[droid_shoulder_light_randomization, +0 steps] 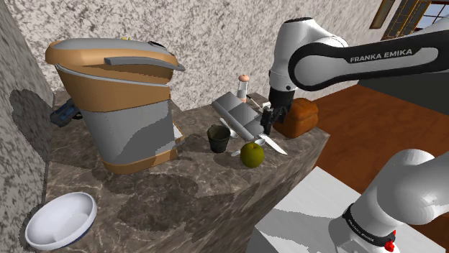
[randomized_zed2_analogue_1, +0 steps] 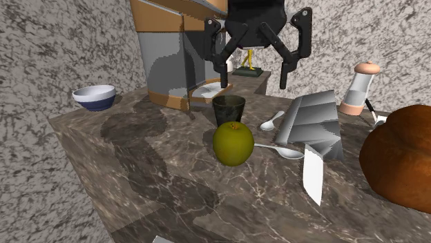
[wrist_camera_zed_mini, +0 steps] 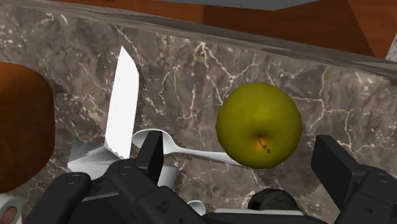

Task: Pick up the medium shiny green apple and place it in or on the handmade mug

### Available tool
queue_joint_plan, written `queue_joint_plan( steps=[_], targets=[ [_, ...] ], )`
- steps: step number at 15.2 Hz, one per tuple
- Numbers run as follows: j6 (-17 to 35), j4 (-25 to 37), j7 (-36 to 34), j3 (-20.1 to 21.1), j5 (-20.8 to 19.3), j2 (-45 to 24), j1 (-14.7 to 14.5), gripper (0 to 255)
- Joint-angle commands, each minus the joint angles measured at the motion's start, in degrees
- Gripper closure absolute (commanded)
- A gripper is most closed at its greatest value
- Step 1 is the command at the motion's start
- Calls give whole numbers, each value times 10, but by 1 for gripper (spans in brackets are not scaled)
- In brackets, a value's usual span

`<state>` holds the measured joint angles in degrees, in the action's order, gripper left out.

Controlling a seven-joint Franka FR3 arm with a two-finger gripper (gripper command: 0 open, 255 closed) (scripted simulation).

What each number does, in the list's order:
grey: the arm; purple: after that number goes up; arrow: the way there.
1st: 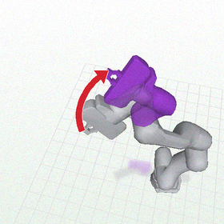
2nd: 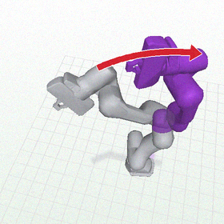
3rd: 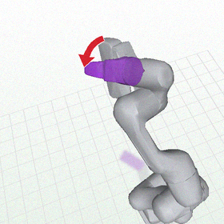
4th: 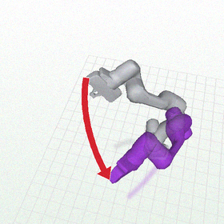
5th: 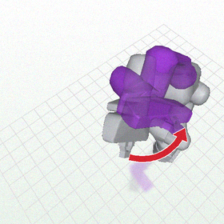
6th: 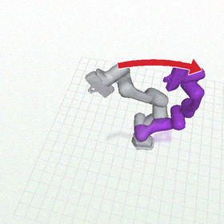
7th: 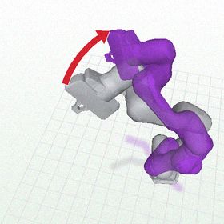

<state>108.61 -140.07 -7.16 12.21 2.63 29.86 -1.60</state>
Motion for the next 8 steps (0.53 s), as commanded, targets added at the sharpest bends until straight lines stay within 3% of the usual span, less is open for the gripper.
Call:
queue_joint_plan(
  steps=[1,4,8],
  targets=[
    [41,1,-19,16,2,-36,-2,0],
    [93,11,-47,38,-3,-93,-3,0],
    [118,-5,-49,40,-5,-103,-2,0]
  ],
)
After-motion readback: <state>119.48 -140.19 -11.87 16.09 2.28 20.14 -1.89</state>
